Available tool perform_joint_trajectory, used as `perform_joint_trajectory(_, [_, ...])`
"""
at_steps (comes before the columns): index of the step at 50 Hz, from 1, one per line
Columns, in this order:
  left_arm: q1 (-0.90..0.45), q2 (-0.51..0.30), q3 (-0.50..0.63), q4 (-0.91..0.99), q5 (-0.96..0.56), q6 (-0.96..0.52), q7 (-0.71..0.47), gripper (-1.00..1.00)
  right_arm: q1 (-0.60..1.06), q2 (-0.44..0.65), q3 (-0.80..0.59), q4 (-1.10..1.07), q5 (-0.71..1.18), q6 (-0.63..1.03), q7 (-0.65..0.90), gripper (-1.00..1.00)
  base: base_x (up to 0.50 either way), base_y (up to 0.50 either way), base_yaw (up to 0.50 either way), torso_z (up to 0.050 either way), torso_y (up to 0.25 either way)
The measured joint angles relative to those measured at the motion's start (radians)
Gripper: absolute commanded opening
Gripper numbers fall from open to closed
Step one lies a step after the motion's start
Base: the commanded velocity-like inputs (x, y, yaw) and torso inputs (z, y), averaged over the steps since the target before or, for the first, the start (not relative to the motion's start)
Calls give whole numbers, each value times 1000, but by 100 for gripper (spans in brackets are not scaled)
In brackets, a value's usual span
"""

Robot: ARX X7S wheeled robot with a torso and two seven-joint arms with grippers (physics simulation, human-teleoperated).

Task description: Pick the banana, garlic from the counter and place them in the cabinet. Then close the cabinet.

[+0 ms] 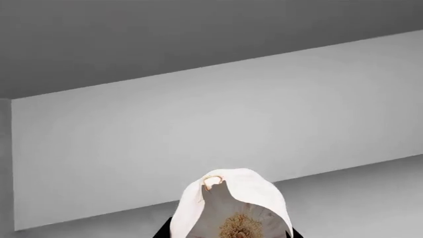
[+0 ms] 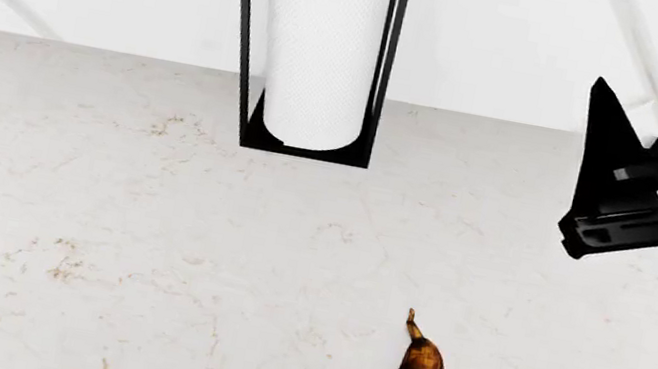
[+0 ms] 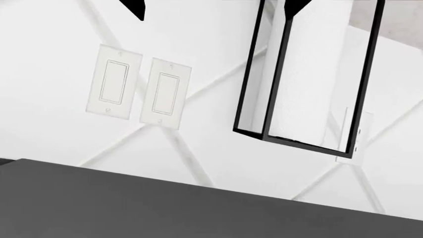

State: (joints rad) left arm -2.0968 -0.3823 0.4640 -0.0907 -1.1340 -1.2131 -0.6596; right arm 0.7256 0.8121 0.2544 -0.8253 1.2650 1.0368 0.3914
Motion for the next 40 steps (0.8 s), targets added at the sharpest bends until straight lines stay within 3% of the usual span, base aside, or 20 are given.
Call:
perform_joint_trajectory(3, [-2,4,-12,-5,-5,-13,-11,-100,1,0,-1,1,0,-1,1,100,-4,0,-2,-7,0])
perform_joint_trajectory(4, [-3,4,-15,-6,-7,-17,-14,100,0,0,-2,0,0,-1,1,100,0,0,-6,-13,0])
perform_joint_trajectory(23, [-1,-5,-33,-1,-27,-33,-46,100,-1,3,-10,7,1,-9,5,100,0,0,0,-10,0])
perform_joint_trajectory(40, [77,-68,-13,150,-49,32,-24,100,-5,7,-9,5,4,-17,7,100,0,0,0,-8,0])
